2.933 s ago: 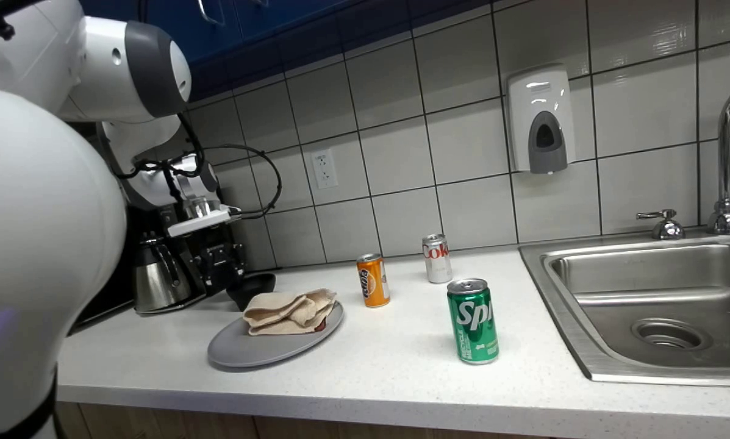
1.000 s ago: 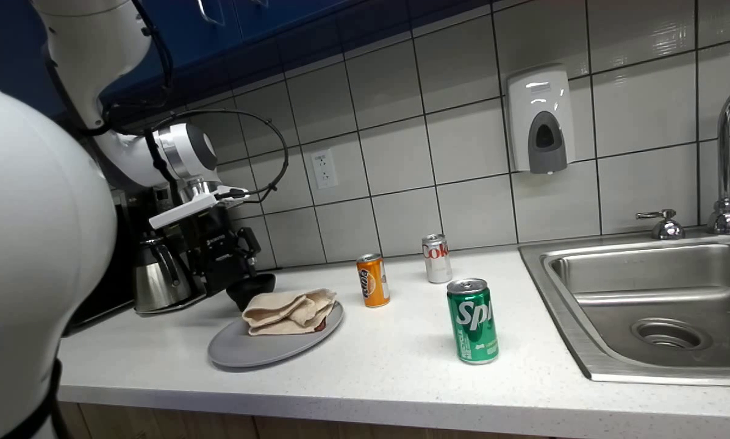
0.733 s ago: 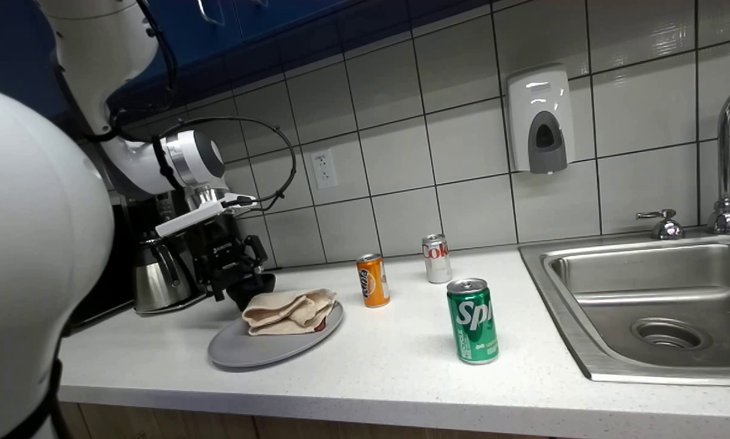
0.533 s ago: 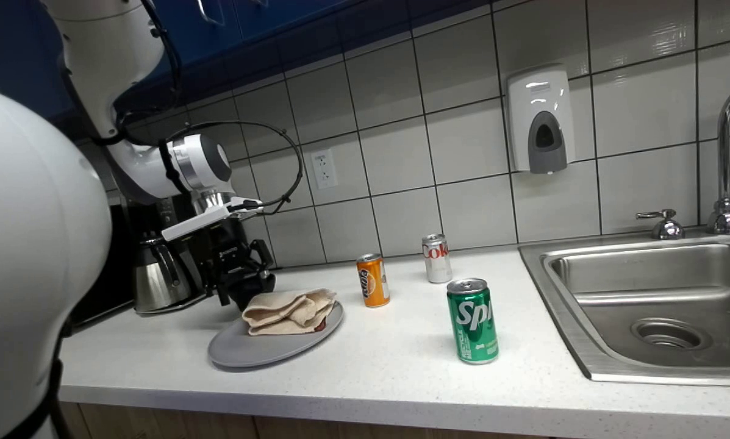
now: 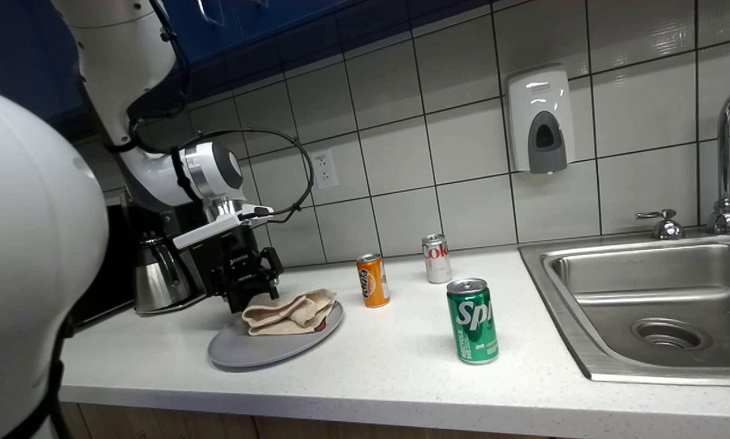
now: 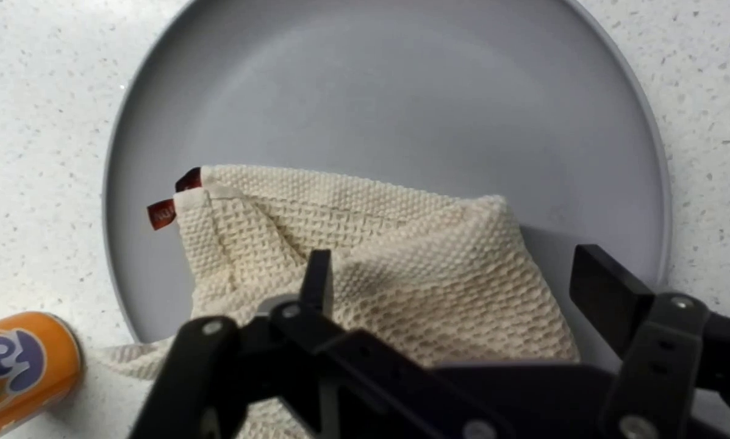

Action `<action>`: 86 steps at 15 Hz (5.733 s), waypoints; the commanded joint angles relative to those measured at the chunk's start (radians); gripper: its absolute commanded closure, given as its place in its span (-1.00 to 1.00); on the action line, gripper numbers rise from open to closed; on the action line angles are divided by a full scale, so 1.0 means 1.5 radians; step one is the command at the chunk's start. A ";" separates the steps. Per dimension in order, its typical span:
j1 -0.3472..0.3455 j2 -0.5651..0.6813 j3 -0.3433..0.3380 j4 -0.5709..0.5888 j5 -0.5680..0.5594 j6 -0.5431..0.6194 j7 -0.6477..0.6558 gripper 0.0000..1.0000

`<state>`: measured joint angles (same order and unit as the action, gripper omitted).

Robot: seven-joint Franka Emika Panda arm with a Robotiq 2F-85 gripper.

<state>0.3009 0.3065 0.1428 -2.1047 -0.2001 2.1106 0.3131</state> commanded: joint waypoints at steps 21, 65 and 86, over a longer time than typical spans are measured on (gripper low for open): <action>-0.020 0.044 -0.015 -0.001 0.016 0.071 -0.012 -0.38; 0.034 -0.185 0.114 -0.064 0.061 0.046 -0.006 0.96; 0.094 -0.041 0.133 0.116 0.003 -0.017 -0.035 0.96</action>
<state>0.4313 0.1929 0.3426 -2.0030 -0.1807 2.1407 0.2838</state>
